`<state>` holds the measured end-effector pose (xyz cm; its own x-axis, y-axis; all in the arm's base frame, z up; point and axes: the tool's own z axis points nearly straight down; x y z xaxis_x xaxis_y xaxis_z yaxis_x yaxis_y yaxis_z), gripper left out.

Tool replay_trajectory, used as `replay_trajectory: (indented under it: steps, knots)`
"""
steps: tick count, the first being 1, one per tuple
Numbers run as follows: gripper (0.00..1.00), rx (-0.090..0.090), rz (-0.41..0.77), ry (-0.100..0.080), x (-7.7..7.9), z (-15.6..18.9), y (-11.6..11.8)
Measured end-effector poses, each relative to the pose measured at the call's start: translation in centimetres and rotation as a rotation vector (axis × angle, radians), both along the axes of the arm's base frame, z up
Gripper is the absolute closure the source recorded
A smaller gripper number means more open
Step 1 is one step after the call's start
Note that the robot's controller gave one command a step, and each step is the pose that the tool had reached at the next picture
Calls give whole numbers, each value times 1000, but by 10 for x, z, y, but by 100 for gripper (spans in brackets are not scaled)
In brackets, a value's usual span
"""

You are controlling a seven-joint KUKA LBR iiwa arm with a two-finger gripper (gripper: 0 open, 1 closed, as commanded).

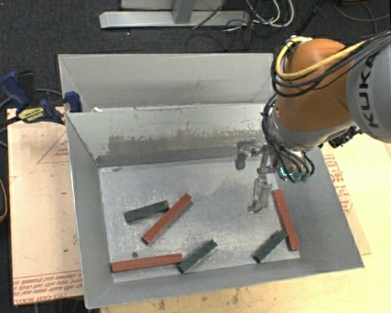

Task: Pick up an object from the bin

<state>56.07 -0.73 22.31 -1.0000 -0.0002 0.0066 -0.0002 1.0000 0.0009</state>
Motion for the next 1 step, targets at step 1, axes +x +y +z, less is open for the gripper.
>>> replay_trajectory:
  steps: [1]
  knots:
    - [0, 3, 303, -1, -25, -123, 57]
